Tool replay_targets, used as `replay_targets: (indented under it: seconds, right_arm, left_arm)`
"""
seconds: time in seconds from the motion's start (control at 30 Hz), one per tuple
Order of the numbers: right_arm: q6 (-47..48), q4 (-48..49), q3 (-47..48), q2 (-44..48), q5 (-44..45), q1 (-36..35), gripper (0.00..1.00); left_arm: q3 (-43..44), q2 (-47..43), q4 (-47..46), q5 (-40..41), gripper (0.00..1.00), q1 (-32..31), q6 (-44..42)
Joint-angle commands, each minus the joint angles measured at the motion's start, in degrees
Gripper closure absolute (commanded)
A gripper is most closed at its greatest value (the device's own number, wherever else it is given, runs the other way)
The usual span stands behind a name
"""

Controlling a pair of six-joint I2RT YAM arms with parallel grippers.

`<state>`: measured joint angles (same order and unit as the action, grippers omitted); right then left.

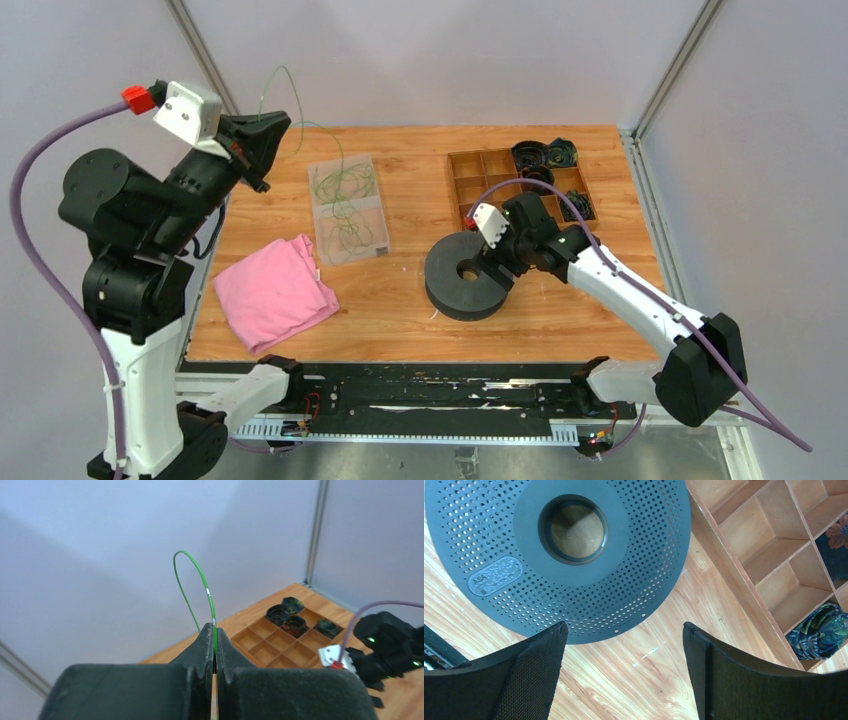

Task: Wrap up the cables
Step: Pick up the cable from the center of the board.

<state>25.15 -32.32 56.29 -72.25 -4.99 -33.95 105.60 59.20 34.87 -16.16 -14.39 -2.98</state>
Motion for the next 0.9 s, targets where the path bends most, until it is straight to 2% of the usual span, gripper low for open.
replay_targets:
  seconds: [0.0,0.13,0.23,0.57,0.7,0.87]
  right_arm:
    - [0.69,0.76,-0.74,1.25,0.75,1.88,0.16]
    - [0.68,0.75,-0.75,1.62,0.34,2.81,0.16]
    - [0.78,0.80,-0.75,1.29,0.40,2.93,0.16]
    - [0.96,0.76,-0.83,0.53,0.58,2.94,0.16]
    - [0.96,0.76,-0.92,0.53,0.69,2.94,0.16]
    - [1.12,0.76,-0.96,0.48,1.04,3.10,0.16]
  left_arm:
    - [-1.74,-1.62,4.33,-8.21,1.00,-0.20,3.27]
    - [-8.00,-4.76,4.43,-15.34,1.00,-0.19,2.50]
    - [-8.50,-6.22,4.51,-17.64,1.00,-0.20,3.34]
    - [10.50,-4.16,3.72,-20.86,1.00,-0.20,13.30]
    - [14.13,-3.26,3.23,-18.28,1.00,-0.11,14.82]
    - [14.66,-2.26,2.92,-16.07,1.00,-0.11,15.89]
